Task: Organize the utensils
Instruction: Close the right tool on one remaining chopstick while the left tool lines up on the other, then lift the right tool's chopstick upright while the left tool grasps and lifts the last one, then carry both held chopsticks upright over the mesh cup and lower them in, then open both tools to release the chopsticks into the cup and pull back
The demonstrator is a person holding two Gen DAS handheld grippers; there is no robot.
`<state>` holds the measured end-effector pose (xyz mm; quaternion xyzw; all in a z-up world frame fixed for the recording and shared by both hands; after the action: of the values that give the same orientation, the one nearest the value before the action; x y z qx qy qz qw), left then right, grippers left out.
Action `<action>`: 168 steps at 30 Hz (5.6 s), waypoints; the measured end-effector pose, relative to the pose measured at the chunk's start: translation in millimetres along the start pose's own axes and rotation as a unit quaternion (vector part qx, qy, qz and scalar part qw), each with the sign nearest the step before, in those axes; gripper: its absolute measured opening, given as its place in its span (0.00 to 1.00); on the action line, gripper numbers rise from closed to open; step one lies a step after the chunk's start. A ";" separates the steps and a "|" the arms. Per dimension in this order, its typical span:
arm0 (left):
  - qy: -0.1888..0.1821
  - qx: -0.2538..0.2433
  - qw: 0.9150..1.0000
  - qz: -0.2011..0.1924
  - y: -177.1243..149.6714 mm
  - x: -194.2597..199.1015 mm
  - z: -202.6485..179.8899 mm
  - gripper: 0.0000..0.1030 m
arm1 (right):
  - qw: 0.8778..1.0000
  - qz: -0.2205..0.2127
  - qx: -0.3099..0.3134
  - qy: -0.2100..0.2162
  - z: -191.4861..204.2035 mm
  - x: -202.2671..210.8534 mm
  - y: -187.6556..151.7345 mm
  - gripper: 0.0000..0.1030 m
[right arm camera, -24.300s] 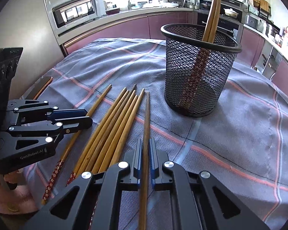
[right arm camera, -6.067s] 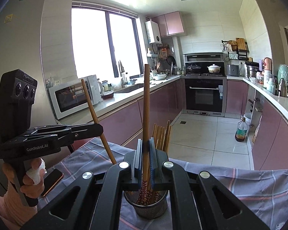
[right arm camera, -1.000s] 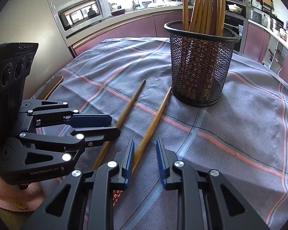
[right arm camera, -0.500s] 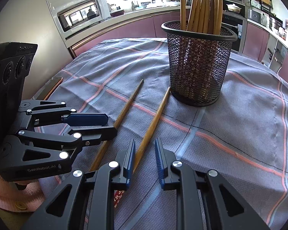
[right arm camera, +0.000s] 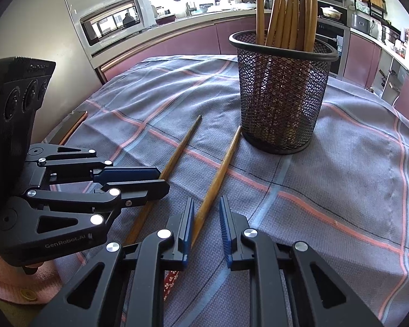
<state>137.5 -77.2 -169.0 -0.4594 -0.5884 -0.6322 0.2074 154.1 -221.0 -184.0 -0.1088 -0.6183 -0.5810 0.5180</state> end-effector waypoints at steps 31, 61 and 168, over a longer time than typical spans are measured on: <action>0.006 0.024 1.000 -0.010 2.9 7.7 4.3 0.08 | 0.999 -0.030 -0.019 0.025 -5.2 16.7 5.9 0.05; -0.083 0.036 0.985 -0.147 54.9 124.7 15.6 0.07 | 0.984 -0.171 -0.018 0.043 -14.2 98.3 52.8 0.05; 0.012 -0.005 0.987 -0.163 162.7 57.8 6.2 0.36 | 0.985 -0.166 -0.046 -0.029 -76.9 60.6 127.4 0.07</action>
<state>241.7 -91.3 -31.9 -0.3511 -0.6496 -0.6659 0.1061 260.8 -274.9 -76.6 -0.0449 -0.6153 -0.6831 0.3909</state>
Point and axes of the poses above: each gripper's, at about its wrist camera, not at the fingertips, and x roughly against the way its jaws point, z to its left, y to its top, the point moved 5 cm from there along -x, roughly the way its jaws point, and after that the axes turned 3 degrees about y, right-handed, at the moved point
